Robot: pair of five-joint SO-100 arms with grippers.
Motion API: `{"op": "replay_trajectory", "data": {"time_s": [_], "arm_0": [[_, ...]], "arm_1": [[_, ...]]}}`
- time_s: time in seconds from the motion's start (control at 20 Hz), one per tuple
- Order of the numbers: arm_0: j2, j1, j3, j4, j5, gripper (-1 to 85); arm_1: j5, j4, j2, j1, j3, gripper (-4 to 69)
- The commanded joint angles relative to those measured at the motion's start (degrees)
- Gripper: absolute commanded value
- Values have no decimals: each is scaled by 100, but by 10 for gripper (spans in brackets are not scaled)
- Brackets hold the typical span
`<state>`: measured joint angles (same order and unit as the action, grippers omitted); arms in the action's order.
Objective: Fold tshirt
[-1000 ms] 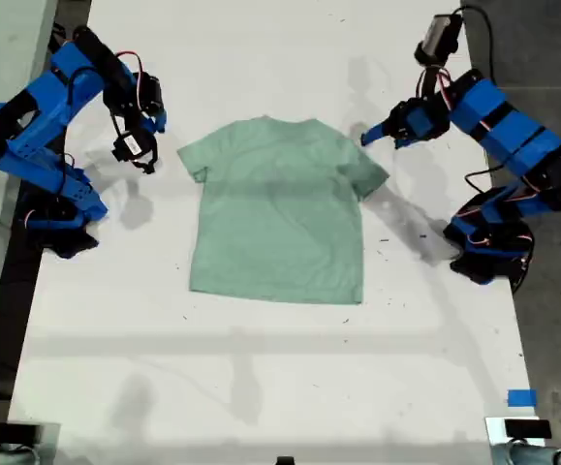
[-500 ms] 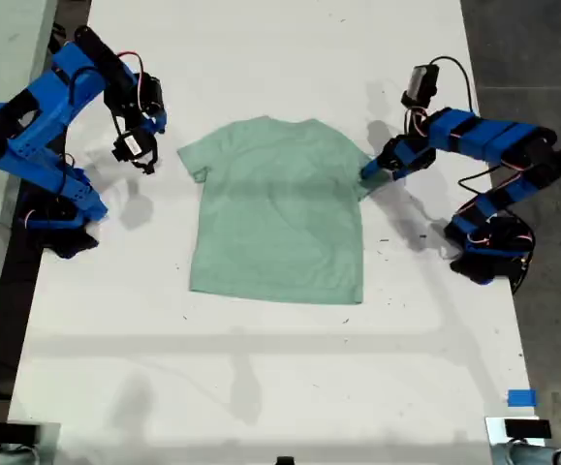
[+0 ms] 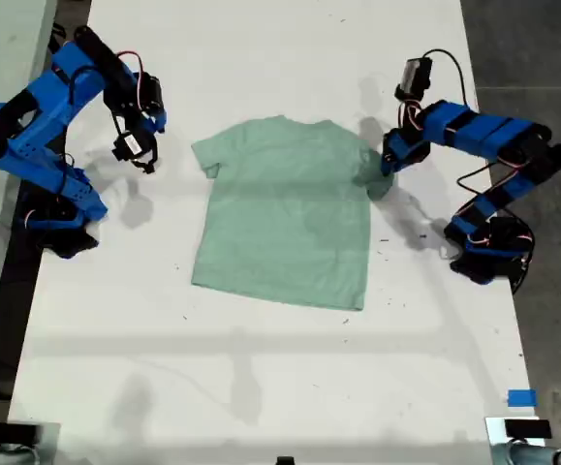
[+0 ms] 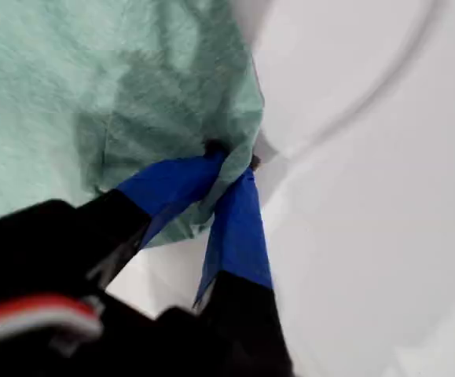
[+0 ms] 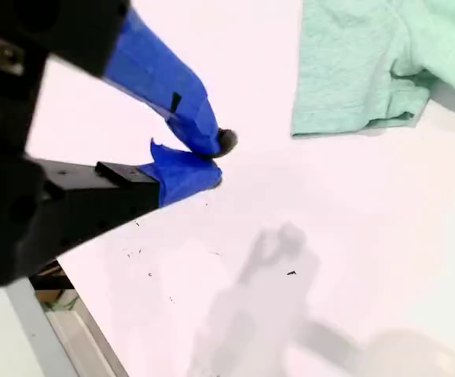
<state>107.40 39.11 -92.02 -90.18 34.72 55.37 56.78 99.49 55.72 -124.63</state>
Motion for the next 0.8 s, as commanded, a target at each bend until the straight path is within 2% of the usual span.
{"op": "replay_trajectory", "data": {"time_s": [0.0,0.15,0.3,0.55,0.65,0.75], "arm_0": [[26,97,141,18,9,0],[26,88,141,18,9,0],[26,88,114,26,9,0],[9,79,44,62,-9,0],[9,62,44,62,-18,0],[9,35,53,62,-35,0]], "arm_1": [[-70,378,202,-220,773,-19],[-105,914,369,-272,1556,-19],[-431,1310,413,-747,2531,-19],[-1494,492,-431,-2048,3929,-19],[-1705,-70,-1143,-2452,4368,-19],[-1846,-334,-2180,-2637,4966,-19]]}}
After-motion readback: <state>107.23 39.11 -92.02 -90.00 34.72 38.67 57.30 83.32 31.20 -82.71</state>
